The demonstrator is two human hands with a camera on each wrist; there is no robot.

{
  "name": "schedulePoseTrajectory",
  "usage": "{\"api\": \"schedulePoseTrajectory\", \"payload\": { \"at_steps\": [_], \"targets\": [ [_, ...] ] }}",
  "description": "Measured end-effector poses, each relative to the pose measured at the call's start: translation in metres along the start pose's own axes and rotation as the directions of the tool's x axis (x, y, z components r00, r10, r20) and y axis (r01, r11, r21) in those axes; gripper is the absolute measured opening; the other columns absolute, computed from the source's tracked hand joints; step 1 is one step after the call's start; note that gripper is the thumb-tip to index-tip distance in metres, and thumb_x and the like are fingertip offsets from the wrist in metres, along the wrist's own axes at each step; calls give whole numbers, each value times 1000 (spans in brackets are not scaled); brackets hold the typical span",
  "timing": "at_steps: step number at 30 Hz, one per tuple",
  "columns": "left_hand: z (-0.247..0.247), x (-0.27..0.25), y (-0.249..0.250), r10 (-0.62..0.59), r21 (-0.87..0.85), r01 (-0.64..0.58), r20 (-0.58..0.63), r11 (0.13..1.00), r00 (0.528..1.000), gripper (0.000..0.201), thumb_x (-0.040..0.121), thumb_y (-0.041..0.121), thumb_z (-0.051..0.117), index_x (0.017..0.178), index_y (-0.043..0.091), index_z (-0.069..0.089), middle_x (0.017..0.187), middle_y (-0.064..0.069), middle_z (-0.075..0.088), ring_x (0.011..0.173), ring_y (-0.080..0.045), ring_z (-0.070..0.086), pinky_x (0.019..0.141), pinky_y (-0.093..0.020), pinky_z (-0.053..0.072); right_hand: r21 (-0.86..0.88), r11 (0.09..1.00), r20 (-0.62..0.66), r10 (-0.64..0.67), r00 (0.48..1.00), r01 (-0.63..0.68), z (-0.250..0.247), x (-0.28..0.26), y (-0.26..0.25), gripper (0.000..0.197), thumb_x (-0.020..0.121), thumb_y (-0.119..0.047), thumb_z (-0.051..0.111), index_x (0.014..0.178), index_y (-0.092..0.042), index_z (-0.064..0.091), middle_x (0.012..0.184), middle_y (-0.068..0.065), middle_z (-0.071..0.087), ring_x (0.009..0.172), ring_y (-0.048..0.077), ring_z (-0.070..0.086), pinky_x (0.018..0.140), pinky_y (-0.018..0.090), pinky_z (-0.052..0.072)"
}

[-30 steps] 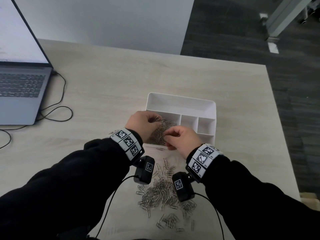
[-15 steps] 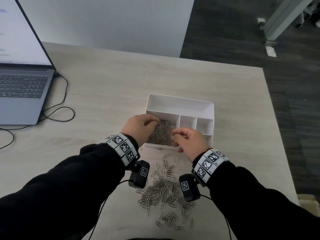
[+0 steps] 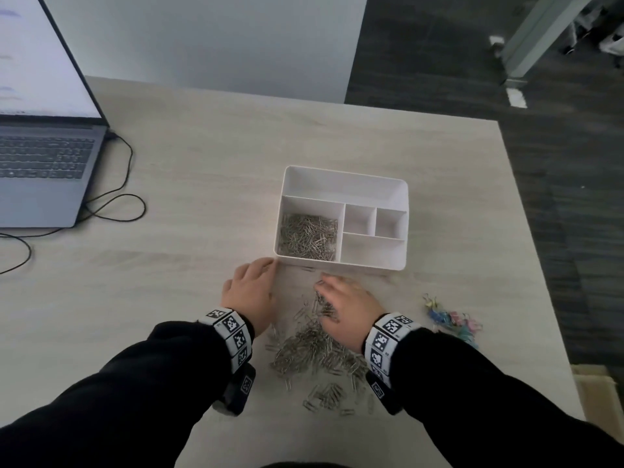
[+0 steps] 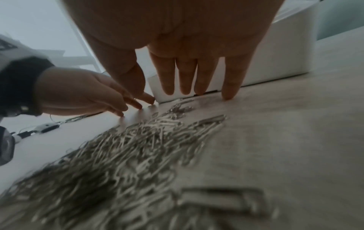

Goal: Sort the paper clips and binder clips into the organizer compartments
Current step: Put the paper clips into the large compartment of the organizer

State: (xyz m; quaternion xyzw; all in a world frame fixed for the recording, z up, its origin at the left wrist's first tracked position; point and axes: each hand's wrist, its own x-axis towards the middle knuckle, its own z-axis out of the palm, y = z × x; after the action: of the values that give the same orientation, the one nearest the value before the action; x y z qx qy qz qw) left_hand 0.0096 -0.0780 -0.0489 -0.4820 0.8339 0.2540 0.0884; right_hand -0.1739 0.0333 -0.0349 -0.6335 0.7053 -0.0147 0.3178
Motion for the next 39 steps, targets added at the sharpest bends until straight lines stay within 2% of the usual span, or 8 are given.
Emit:
{"api": "schedulePoseTrajectory", "payload": {
  "at_steps": [5, 9, 12, 17, 20, 29, 34, 39],
  "targets": [
    [16, -22, 5, 158, 128, -165, 60, 978, 986, 61, 83, 28, 44, 143, 30, 35, 151, 12, 29, 136, -20, 24, 107, -45, 30, -137, 989, 88, -48, 995, 60, 22, -16, 4, 73, 90, -45, 47, 154, -29, 16, 164, -10, 8, 150, 13, 7, 121, 42, 7],
    [22, -32, 10, 283, 11, -284, 50, 959, 958, 62, 77, 41, 27, 134, 31, 50, 139, 7, 47, 129, -22, 40, 105, -45, 39, -51, 990, 26, -128, 991, 129, 35, -36, 15, 60, 89, -37, 48, 148, -30, 35, 157, -10, 32, 145, 13, 26, 118, 43, 24],
    [25, -21, 17, 371, -26, -372, -14, 928, 928, 59, 78, 36, 37, 132, 20, 53, 134, -3, 52, 124, -27, 47, 101, -46, 45, 21, 999, -96, -36, 995, 38, 32, -51, 23, 54, 91, -38, 47, 144, -31, 41, 154, -10, 36, 142, 14, 31, 117, 43, 27],
    [30, -3, 40, 308, 85, -315, 89, 945, 947, 80, 78, 48, 44, 150, 20, 22, 160, 2, 17, 148, -20, 11, 118, -44, 24, 61, 975, -155, 222, 963, -215, 27, -71, 41, 55, 93, -41, 44, 146, -31, 36, 154, -8, 32, 140, 15, 26, 116, 44, 28],
    [34, -2, 40, 291, 148, -302, 92, 942, 952, 86, 79, 53, 51, 151, 21, 18, 161, 4, 13, 148, -16, 5, 118, -41, 19, 19, 959, -96, 284, 954, -283, 32, -80, 49, 65, 91, -45, 43, 151, -29, 24, 157, -8, 23, 143, 17, 21, 118, 44, 26],
    [36, -35, 30, 460, -36, -459, 95, 888, 883, 61, 74, 44, 39, 131, 28, 53, 134, 3, 55, 126, -20, 48, 107, -41, 39, -125, 984, -8, 124, 992, -124, 42, -91, 38, 82, 80, -64, 51, 149, -37, 17, 150, -7, 22, 136, 20, 25, 113, 49, 29],
    [28, -49, 3, 287, 0, -287, 22, 958, 958, 68, 65, 70, 61, 123, 35, 53, 123, 6, 48, 114, -18, 48, 98, -42, 47, 8, 991, 114, 131, 985, -133, 34, -92, 43, 96, 63, -67, 74, 140, -43, 23, 127, -3, 38, 103, 15, 52, 93, 34, 49],
    [20, -68, -4, 82, 177, -112, 166, 978, 983, 88, 40, 88, 62, 104, 32, 39, 108, 8, 50, 94, -19, 60, 74, -35, 50, -61, 994, 264, 107, 959, -94, 41, -94, 39, 97, 65, -56, 80, 140, -39, 21, 129, 6, 55, 108, 28, 61, 96, 40, 50]
  ]
}}
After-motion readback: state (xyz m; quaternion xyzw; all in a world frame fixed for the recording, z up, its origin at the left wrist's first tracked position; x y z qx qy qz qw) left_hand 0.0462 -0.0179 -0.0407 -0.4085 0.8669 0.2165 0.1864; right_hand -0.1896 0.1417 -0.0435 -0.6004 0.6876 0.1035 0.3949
